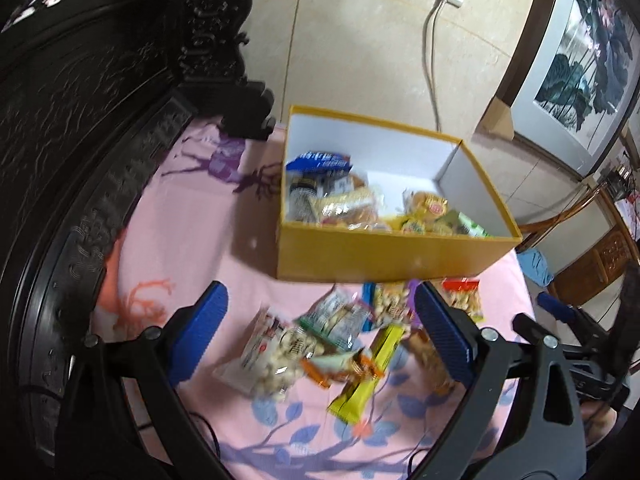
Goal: Organize snacks
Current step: 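Move both tools back to the pile, right tool over the brown pastry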
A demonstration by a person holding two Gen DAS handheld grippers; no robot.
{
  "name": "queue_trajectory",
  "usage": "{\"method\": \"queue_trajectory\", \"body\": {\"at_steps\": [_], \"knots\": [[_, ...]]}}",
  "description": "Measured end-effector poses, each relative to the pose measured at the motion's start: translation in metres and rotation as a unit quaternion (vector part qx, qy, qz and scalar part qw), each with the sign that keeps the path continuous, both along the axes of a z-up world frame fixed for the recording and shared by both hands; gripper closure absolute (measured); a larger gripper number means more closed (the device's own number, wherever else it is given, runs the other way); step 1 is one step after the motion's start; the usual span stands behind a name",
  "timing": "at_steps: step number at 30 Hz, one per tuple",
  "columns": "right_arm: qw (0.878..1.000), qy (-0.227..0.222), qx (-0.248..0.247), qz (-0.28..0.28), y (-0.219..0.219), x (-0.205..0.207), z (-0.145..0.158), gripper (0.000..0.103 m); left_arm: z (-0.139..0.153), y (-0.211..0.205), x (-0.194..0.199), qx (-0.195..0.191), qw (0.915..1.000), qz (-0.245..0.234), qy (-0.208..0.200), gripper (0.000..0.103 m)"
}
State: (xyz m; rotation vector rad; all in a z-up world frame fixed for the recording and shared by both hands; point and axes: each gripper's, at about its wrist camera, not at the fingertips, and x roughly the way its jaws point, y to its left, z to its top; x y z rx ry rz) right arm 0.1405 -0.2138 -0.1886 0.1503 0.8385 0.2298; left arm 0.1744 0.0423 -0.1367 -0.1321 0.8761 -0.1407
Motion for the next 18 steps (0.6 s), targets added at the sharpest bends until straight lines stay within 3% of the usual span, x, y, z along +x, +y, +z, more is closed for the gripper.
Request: {"method": "queue_trajectory", "body": {"at_steps": [3,8,16,18], "knots": [[0.999,0.046,0.014,0.011,0.010,0.004,-0.028,0.015,-0.004,0.007,-0.009,0.000,1.0000,0.004,0.006,0.007],[0.994,0.103,-0.007,0.032,0.029,0.013,-0.075,0.026,-0.011,0.025,-0.022,-0.006,0.9995,0.027,0.017,0.007],[0.992,0.115,-0.040,0.044,0.047,0.023,-0.097,0.034,-0.018,0.047,-0.031,-0.012,0.9979,0.056,0.029,0.007],[0.991,0.120,-0.045,0.047,0.050,0.025,-0.101,0.045,-0.020,0.050,-0.032,-0.011,0.9977,0.059,0.032,0.007]]}}
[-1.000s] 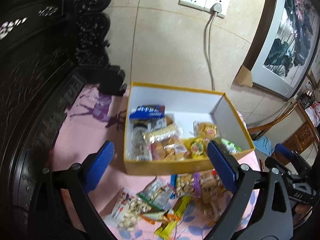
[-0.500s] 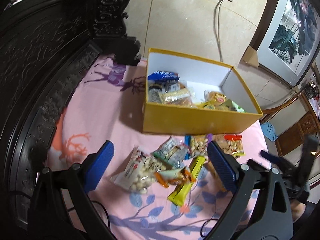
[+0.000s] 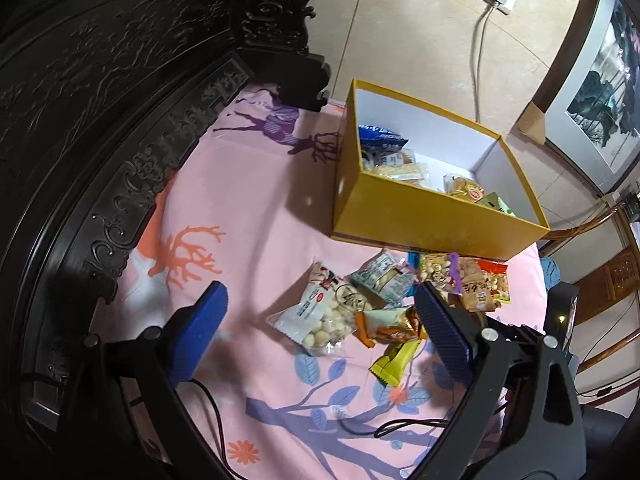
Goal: Organize snacks
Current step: 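Move both tools back to the pile, right tool over the brown pastry, then grasp the brown paper-wrapped pastry with the right tool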
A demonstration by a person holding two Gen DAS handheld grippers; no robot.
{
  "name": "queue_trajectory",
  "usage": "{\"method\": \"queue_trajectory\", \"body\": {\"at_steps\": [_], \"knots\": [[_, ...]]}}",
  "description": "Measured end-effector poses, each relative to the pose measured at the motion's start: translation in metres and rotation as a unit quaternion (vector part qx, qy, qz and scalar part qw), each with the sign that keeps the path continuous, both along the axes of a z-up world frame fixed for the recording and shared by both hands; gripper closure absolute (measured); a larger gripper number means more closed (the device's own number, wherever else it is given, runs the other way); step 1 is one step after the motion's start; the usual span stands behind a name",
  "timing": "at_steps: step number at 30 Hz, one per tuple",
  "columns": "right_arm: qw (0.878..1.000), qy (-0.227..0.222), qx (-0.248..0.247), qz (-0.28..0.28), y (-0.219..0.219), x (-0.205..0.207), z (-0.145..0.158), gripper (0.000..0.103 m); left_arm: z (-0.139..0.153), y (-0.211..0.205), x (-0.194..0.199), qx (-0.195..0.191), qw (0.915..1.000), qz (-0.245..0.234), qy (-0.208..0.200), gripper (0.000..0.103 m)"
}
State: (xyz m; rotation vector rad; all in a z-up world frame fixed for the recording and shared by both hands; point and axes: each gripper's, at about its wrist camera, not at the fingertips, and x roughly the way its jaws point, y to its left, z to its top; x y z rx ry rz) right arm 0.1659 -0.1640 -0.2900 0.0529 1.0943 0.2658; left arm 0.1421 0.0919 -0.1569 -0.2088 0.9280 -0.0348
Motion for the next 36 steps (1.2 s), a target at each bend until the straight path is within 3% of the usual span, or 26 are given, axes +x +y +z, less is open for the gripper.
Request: {"method": "queue_trajectory", "body": {"at_steps": [2,5,11,16,25,36], "knots": [[1.000,-0.007,-0.020,0.006,0.003,0.000,-0.001,0.056,-0.001,0.002,-0.001,0.000,1.0000,0.002,0.001,0.007],[1.000,-0.008,-0.020,0.012,0.003,-0.002,-0.003,0.062,-0.006,0.004,0.000,0.000,1.0000,0.003,0.008,0.007],[1.000,0.005,-0.007,-0.005,-0.014,-0.023,-0.002,0.063,-0.013,-0.009,0.002,0.012,0.9995,-0.024,0.016,0.007],[1.000,0.010,-0.004,-0.011,-0.028,-0.040,-0.004,0.063,-0.022,-0.036,0.004,0.028,0.9966,-0.074,0.020,0.007],[1.000,0.014,-0.004,-0.019,-0.033,-0.046,-0.004,0.063,-0.050,-0.092,0.016,0.038,0.9843,-0.169,0.033,0.007],[1.000,0.004,0.010,-0.011,-0.042,-0.049,-0.006,0.062,-0.102,-0.109,0.042,0.017,0.9859,-0.132,0.102,0.007]]}}
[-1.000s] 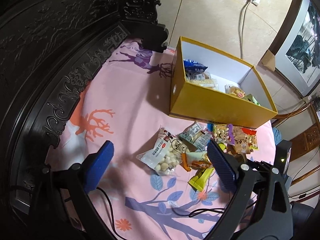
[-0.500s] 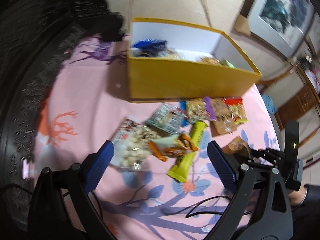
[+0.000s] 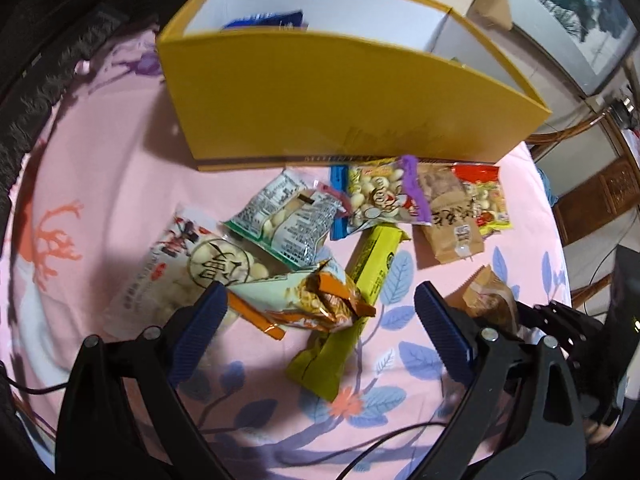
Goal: Organize snacks
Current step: 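Grasp the brown paper-wrapped pastry with the right tool, then grasp the orange-and-white snack pack with the left tool while the right tool holds the pastry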
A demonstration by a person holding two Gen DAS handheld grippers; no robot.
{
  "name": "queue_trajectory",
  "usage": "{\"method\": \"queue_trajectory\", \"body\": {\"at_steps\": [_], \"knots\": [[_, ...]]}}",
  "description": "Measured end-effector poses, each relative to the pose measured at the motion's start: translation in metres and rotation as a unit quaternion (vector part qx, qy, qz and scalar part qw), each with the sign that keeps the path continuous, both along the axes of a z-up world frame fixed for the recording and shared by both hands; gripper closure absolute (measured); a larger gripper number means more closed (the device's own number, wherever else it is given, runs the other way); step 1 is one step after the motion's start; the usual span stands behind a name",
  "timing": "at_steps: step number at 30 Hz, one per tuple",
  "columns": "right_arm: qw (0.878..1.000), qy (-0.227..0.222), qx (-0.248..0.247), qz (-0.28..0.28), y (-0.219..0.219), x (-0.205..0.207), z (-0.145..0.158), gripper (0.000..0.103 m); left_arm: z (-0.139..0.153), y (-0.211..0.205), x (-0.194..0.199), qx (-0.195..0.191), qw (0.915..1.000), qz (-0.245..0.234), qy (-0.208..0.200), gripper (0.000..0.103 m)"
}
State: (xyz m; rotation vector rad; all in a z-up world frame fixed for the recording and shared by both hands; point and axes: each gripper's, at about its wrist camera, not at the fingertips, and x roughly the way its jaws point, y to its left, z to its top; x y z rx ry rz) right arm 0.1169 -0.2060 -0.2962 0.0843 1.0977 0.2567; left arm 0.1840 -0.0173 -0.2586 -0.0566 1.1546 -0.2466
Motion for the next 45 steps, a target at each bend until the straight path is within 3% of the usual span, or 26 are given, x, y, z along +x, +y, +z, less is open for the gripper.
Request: {"method": "queue_trajectory", "body": {"at_steps": [4,7,9,15,17,35,45], "knots": [[1.000,-0.005,0.001,0.003,-0.003,-0.004,0.000,0.062,-0.016,-0.002,0.004,0.007,0.9998,0.015,0.009,0.010],[1.000,-0.009,0.000,0.005,-0.002,-0.005,0.000,0.062,-0.024,0.001,0.005,-0.002,0.9995,0.021,0.022,0.038],[1.000,-0.010,0.002,0.004,-0.002,-0.005,0.000,0.062,-0.024,0.006,0.005,-0.026,0.9989,0.027,0.027,0.049],[1.000,-0.012,0.004,0.003,-0.003,-0.005,0.001,0.062,-0.017,0.010,-0.003,-0.022,0.9995,0.019,0.017,0.056],[1.000,-0.012,0.005,0.002,-0.003,-0.006,0.001,0.062,-0.010,0.013,-0.007,-0.029,0.9994,0.018,0.009,0.065],[1.000,-0.006,0.010,-0.006,-0.006,-0.005,0.003,0.063,0.037,0.018,-0.023,-0.049,0.9979,0.014,-0.038,0.067],[0.998,-0.051,0.025,-0.021,-0.016,-0.009,0.044,0.063,0.072,0.022,-0.026,-0.066,0.9949,0.014,-0.075,0.070]]}}
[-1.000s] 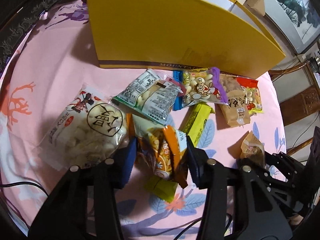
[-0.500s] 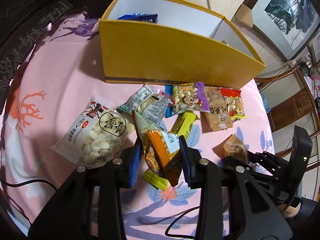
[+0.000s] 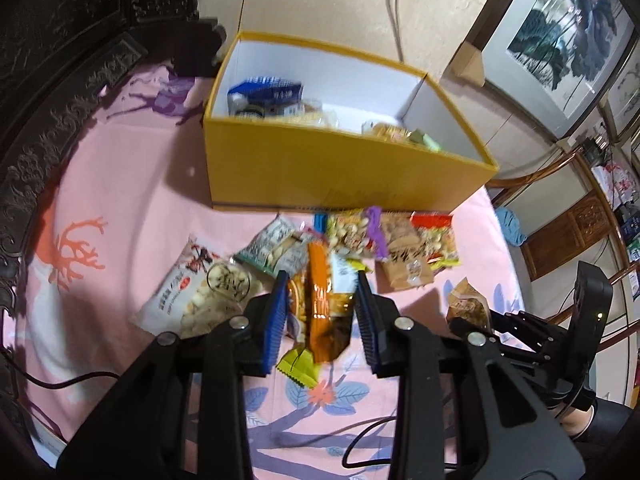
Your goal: Organize snacks
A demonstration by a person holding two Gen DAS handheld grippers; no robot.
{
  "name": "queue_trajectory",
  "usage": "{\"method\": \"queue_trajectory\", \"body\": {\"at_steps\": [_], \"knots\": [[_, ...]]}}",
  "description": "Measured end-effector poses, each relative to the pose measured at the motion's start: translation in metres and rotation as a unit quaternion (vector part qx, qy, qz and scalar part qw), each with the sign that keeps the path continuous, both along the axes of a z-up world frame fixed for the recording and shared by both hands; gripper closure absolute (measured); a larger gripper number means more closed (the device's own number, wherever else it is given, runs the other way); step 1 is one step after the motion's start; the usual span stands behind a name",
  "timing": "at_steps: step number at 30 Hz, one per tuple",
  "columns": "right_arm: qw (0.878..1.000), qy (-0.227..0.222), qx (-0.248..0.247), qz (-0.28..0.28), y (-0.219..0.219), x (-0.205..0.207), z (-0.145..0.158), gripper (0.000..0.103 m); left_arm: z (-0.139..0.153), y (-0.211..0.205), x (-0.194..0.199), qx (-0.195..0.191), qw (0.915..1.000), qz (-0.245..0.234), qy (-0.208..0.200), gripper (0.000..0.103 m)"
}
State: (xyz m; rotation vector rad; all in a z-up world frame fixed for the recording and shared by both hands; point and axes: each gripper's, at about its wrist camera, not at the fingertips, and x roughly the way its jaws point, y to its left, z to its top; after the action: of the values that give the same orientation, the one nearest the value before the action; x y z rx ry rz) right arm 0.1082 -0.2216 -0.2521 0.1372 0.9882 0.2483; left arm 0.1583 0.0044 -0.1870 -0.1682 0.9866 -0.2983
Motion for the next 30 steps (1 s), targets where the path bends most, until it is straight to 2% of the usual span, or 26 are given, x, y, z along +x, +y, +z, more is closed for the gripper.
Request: {"method": "queue_trajectory", "body": {"at_steps": [8,10,14,16,19,22,25,27,29,30], "knots": [[0.997,-0.080,0.015,-0.002,-0.005,0.014,0.062,0.063,0.053,0.001,0.011,-0.005,0.9970,-0.017,-0.075,0.070],[0.995,-0.096,0.022,0.000,-0.006,0.018,0.074,0.063,0.056,0.001,0.013,-0.002,0.9965,-0.025,-0.080,0.070],[0.994,-0.107,0.029,0.002,-0.005,0.019,0.085,0.063,0.025,-0.007,0.011,0.017,0.9975,-0.055,-0.040,0.070],[0.994,-0.104,0.029,0.004,-0.002,0.019,0.085,0.063,-0.008,-0.016,0.007,0.036,0.9966,-0.073,0.011,0.070],[0.994,-0.101,0.030,0.003,-0.002,0.019,0.083,0.063,-0.046,-0.028,-0.003,0.052,0.9931,-0.089,0.057,0.070],[0.995,-0.096,0.032,0.001,-0.002,0.017,0.083,0.063,-0.071,-0.036,-0.009,0.068,0.9901,-0.091,0.082,0.060],[0.995,-0.095,0.033,-0.003,-0.003,0.016,0.083,0.063,-0.083,-0.040,-0.012,0.074,0.9890,-0.093,0.087,0.059],[0.995,-0.094,0.035,-0.007,-0.004,0.015,0.083,0.063,-0.083,-0.045,-0.014,0.084,0.9888,-0.097,0.076,0.059],[0.995,-0.093,0.036,-0.010,-0.005,0.013,0.082,0.063,-0.080,-0.051,-0.017,0.100,0.9877,-0.106,0.058,0.070],[0.995,-0.093,0.037,-0.012,-0.006,0.013,0.082,0.063,-0.078,-0.052,-0.019,0.102,0.9873,-0.109,0.053,0.072]]}}
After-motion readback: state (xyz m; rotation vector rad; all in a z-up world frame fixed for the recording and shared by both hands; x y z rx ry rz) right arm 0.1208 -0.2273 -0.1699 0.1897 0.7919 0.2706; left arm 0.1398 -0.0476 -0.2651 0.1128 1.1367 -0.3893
